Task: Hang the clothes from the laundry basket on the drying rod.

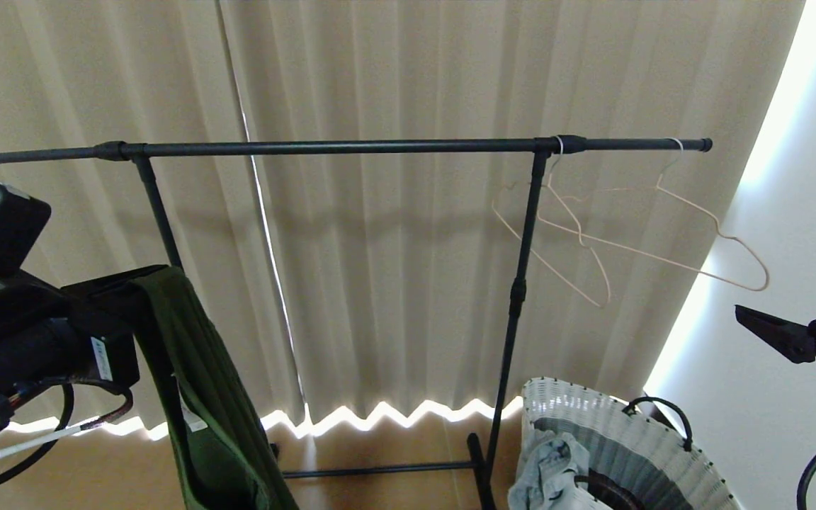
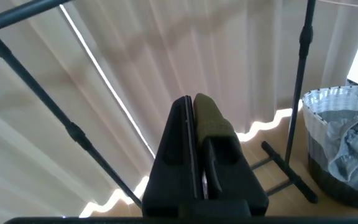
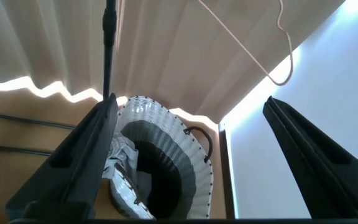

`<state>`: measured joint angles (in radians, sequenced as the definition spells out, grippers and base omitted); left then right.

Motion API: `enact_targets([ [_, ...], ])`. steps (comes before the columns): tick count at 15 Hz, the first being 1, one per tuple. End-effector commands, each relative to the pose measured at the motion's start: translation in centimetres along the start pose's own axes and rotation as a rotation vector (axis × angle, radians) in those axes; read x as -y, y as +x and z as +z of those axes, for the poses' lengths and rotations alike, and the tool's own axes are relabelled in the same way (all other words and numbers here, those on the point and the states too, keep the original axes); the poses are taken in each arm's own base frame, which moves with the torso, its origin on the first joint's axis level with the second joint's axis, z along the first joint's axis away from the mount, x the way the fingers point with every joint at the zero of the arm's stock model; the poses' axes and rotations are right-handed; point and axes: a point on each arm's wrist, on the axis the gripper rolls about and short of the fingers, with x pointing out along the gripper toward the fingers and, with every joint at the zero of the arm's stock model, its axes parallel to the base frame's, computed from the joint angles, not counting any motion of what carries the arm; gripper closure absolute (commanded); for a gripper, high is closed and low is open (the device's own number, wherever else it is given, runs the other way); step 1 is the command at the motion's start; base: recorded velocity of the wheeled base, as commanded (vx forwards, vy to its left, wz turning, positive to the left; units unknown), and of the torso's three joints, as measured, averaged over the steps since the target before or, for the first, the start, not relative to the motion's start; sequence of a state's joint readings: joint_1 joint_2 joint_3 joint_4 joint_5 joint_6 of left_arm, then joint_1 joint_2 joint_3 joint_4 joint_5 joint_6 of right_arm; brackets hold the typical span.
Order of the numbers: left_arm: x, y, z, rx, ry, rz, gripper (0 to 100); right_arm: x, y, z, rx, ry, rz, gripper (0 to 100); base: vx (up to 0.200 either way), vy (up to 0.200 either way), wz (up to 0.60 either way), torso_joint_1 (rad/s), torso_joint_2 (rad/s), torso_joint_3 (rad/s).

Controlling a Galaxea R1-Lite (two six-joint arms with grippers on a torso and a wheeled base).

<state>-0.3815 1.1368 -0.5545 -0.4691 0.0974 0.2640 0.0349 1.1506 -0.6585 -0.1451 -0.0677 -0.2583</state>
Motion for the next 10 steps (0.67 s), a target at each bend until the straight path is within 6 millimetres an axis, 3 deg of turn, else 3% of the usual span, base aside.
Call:
enact_targets([
  [1, 0.06, 0.1, -0.16, -0.008, 0.001, -0.002, 100, 0.01, -0.05, 0.05, 0.003, 0.001, 0.0, 0, 0.0, -0.2, 0.0, -0.002, 0.01, 0.002],
  [4, 0.06, 0.06, -0.17, -0.006, 0.0, -0.001, 100, -0.01, -0.04, -0.03, 0.0, -0.001, 0.0, 0, 0.0, -0.2, 0.0, 0.002, 0.0, 0.002],
  [10, 0.07, 0.1, -0.19, -0.008, 0.002, -0.002, 100, -0.01, -0.07, -0.04, 0.003, -0.001, 0.0, 0, 0.2, -0.2, 0.0, -0.003, 0.0, 0.001],
])
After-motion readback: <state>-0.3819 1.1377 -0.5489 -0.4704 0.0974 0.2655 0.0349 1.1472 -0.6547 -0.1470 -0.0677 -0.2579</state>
